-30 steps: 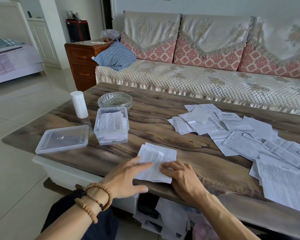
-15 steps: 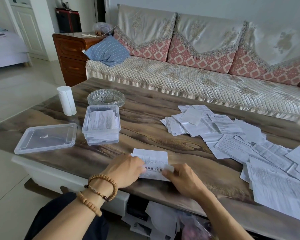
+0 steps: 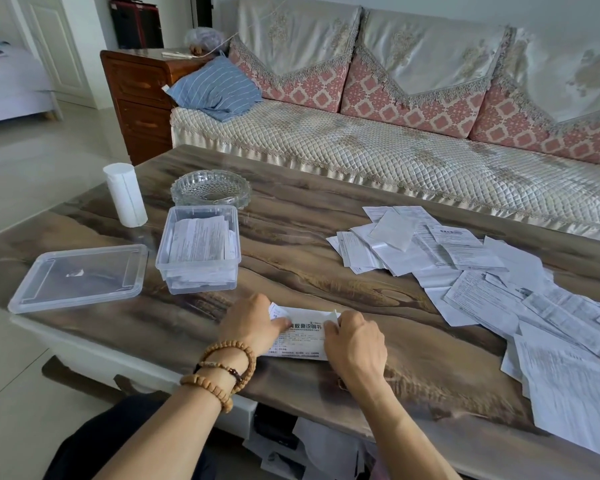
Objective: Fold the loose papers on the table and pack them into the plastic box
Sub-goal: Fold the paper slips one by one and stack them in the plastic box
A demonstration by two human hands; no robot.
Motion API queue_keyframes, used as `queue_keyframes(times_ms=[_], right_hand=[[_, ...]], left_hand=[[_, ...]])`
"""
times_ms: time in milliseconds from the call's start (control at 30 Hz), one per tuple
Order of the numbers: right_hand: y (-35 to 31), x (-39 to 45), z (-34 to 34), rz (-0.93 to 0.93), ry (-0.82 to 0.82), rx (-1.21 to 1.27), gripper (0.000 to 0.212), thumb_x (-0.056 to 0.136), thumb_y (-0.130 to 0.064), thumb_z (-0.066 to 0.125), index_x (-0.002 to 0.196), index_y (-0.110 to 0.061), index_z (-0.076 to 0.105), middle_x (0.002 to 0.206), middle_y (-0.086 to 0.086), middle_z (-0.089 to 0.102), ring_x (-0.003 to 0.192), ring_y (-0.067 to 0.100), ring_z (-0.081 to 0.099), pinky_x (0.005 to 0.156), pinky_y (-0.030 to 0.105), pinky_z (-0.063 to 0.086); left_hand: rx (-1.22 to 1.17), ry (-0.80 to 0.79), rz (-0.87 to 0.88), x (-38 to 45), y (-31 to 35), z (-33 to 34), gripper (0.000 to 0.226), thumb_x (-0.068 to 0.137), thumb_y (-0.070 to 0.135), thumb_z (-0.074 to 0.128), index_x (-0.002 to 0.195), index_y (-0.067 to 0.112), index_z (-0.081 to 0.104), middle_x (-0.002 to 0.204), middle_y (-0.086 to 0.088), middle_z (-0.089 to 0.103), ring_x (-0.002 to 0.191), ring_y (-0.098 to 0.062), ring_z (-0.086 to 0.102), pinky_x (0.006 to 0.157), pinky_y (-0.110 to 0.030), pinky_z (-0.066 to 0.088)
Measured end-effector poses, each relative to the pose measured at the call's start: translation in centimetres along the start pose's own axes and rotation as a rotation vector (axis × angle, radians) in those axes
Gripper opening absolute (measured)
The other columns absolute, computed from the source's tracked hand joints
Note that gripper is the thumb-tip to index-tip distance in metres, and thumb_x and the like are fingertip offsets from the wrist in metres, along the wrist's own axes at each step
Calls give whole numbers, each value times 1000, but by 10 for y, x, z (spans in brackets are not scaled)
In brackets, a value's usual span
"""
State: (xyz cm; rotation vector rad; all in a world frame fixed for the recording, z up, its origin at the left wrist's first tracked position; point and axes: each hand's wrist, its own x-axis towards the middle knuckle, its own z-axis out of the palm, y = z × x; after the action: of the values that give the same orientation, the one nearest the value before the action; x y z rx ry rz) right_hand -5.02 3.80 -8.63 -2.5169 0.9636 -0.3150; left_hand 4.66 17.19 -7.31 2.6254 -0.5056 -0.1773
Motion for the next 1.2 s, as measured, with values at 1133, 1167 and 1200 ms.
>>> queue_keyframes(times_ms=[1133,1167,1200], right_hand=[[-10,9,-6,39,-12,-166,29,100,-29,39,103,-9,59,107,14,65,101,37,62,71,33,41],[-10,9,-7,42,-16,-165,29,100,-29,39,104,-9,59,107,14,65,101,37,62,72,34,42],[-10,9,-7,43,-18,-161,28,100,-29,39,104,-9,59,108,14,65,102,37,62,74,34,44]], left_hand=[[316,212,84,-3,8,7,39,94,55,50,107,18,48,94,-3,64,79,-20,65,55,-28,38],[335,268,116,-3,5,11,37,93,51,54,109,18,45,98,-3,60,78,-19,63,52,-27,37],[343,303,173,-4,3,16,33,91,41,61,110,18,45,100,-5,57,77,-20,61,50,-27,36]])
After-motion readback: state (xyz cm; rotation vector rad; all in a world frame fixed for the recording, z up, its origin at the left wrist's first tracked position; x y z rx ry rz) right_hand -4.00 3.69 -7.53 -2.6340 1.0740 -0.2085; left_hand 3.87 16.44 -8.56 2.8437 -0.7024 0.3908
